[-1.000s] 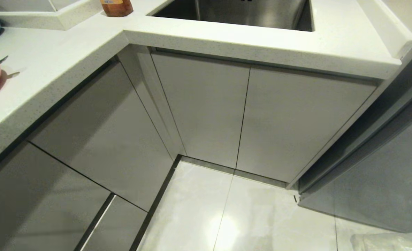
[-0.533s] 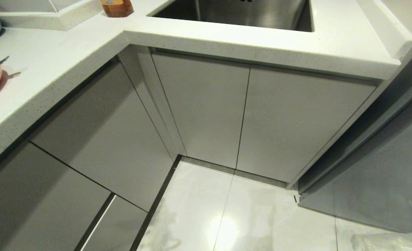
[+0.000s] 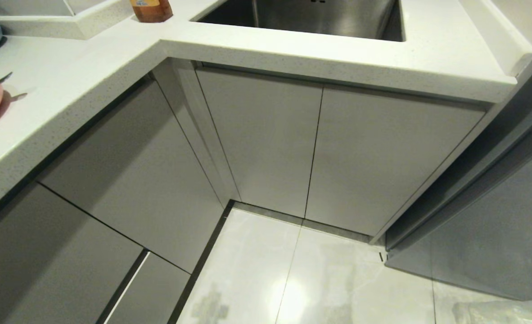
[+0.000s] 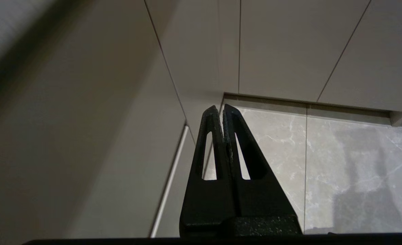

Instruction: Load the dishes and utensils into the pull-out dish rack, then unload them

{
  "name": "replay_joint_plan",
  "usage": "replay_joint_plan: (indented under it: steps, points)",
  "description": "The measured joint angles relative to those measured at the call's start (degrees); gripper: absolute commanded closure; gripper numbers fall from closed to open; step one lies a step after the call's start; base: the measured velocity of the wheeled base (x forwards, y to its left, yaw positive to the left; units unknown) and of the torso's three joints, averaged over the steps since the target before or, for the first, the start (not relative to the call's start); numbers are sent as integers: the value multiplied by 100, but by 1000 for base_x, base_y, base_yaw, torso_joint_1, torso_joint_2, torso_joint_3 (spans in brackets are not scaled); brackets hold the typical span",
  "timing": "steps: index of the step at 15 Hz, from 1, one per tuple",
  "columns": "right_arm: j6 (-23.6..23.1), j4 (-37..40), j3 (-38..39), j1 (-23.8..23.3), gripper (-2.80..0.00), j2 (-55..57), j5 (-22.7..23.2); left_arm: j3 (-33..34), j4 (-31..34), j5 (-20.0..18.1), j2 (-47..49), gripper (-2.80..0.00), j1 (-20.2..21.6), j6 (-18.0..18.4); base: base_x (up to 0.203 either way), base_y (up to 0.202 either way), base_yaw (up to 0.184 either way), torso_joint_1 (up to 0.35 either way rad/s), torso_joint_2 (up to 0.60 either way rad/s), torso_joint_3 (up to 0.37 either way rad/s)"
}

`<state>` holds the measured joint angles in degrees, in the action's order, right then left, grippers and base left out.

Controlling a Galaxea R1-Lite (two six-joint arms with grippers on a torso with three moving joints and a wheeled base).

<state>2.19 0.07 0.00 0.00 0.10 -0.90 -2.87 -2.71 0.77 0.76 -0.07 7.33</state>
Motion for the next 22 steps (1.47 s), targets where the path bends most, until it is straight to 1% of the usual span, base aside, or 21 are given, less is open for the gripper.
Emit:
replay_joint_plan:
  steps: [1, 2, 4, 5, 8, 9, 22]
  points:
    - [0, -2, 0, 0, 0, 0, 1, 133, 80, -68, -35, 0, 2, -114, 0, 0, 0, 0, 0, 0]
    - [0, 0, 0, 0, 0, 1, 0, 207, 290, -95, -60, 0, 5, -160, 0, 0, 0, 0, 0, 0]
    - [0, -2, 0, 0, 0, 0, 2, 265, 312, -98, -81, 0, 7, -153, 0, 0, 0, 0, 0, 0]
    - [0, 0, 0, 0, 0, 0, 0, 271, 304, -93, -86, 0, 7, -233, 0, 0, 0, 0, 0, 0]
    - [0, -2, 0, 2, 0, 0, 2, 287, 298, -59, -94, 0, 7, -688, 0, 0, 0, 0, 0, 0]
    - [-1, -2, 0, 2, 0, 0, 2, 287, 294, -48, -94, 0, 7, -729, 0, 0, 0, 0, 0, 0]
    - [0, -1, 0, 0, 0, 1, 0, 287, 287, -17, -92, 0, 7, -766, 0, 0, 0, 0, 0, 0]
